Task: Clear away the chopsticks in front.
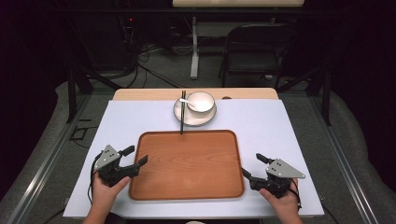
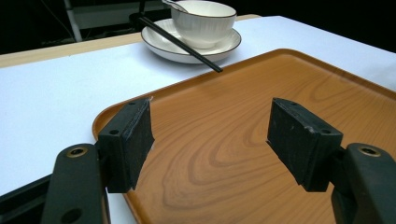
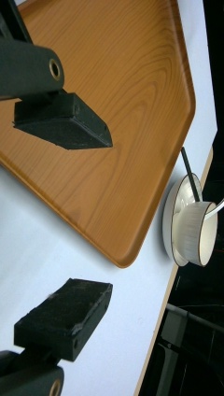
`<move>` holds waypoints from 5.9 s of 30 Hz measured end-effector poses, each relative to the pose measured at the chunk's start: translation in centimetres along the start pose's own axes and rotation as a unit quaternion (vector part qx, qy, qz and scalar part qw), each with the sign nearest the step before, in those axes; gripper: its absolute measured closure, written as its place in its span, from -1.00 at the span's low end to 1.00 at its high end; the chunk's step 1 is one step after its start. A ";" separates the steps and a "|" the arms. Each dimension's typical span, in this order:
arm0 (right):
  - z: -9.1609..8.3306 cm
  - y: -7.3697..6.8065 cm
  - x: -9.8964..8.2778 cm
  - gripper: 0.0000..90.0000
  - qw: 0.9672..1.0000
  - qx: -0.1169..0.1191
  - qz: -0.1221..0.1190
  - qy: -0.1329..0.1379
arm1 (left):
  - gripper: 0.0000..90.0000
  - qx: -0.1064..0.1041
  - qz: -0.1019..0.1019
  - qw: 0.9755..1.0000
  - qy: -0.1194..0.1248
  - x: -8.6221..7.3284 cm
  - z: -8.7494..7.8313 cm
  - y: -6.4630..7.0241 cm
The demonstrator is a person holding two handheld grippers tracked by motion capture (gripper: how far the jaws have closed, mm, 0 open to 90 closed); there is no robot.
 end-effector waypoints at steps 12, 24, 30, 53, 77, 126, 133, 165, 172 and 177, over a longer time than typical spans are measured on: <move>0.1 0.4 0.0 -0.47 1.000 -0.003 0.002 -0.002 | -0.29 0.018 -0.014 1.000 -0.018 -0.5 0.6 -0.9; -0.5 0.5 0.1 -0.47 1.000 -0.013 0.007 0.005 | -0.30 0.037 -0.033 0.997 -0.056 2.1 2.2 -2.9; -0.7 0.7 0.2 -0.47 1.000 -0.015 0.006 0.006 | -0.30 0.033 -0.047 0.996 -0.069 3.8 3.9 -3.8; -0.3 0.4 -0.1 -0.47 1.000 -0.007 0.007 -0.001 | -0.15 0.029 -0.107 0.986 -0.127 6.5 8.5 -6.2; -0.3 0.5 0.1 -0.47 1.000 -0.004 0.014 0.005 | 0.00 0.041 -0.149 0.972 -0.176 9.7 13.2 -5.8; -1.6 1.1 0.5 -0.47 1.000 -0.005 0.018 0.023 | 0.75 0.071 -0.211 0.946 -0.237 7.7 24.0 -4.7; -1.6 1.0 0.6 -0.47 1.000 -0.003 0.016 0.025 | 0.79 0.075 -0.218 0.942 -0.244 7.5 24.4 -4.5; -1.8 0.9 0.7 -0.47 0.999 -0.001 0.013 0.029 | 0.84 0.098 -0.265 0.917 -0.283 6.7 25.4 -4.6; -1.8 0.9 0.8 -0.47 0.999 0.000 0.013 0.029 | 0.85 0.103 -0.269 0.911 -0.294 6.5 25.4 -4.7; -1.7 0.9 0.7 -0.47 0.999 0.001 0.013 0.029 | 0.88 0.100 -0.279 0.909 -0.294 6.4 25.4 -4.7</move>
Point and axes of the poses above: each handheld gripper's, and its own axes: z roughly forward along the jaws, x roughly out of its top, y roughly to its right, the point moved 10 cm from there along z, roughly forward along the jaws, and after that the axes turned 1 degree about -x, right-handed, at the moved point
